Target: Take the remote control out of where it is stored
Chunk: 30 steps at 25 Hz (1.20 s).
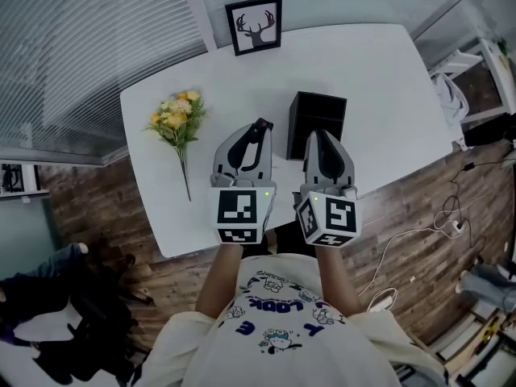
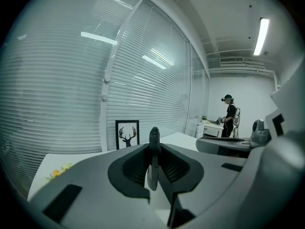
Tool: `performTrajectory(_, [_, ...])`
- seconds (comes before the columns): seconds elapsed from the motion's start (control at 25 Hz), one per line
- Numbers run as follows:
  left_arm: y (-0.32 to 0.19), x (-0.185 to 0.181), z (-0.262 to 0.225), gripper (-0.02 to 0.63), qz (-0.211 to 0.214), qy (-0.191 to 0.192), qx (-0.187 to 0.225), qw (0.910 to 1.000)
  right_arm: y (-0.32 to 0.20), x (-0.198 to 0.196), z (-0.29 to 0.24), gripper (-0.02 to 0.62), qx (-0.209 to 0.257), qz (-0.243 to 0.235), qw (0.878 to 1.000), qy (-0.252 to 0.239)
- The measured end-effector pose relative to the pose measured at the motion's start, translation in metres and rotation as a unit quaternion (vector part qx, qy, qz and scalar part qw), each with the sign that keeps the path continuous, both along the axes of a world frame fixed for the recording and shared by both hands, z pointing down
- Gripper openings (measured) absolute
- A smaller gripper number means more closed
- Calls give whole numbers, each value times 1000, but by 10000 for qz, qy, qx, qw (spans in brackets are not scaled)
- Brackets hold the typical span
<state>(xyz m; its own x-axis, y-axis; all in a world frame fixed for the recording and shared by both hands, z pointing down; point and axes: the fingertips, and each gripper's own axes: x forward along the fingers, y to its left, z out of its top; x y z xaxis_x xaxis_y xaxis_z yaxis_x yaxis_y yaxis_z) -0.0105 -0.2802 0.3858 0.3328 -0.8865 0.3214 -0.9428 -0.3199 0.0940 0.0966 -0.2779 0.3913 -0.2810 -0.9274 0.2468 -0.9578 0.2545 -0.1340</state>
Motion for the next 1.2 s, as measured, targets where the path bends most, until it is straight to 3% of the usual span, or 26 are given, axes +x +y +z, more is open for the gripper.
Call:
performTrajectory(0.6, [2, -19, 2, 69, -79, -40, 15, 10000, 2, -18, -2, 51, 30, -37, 10000, 64])
performTrajectory(1.2, [2, -14, -1, 69, -28, -75, 33, 10000, 2, -17, -6, 51, 53, -35, 10000, 49])
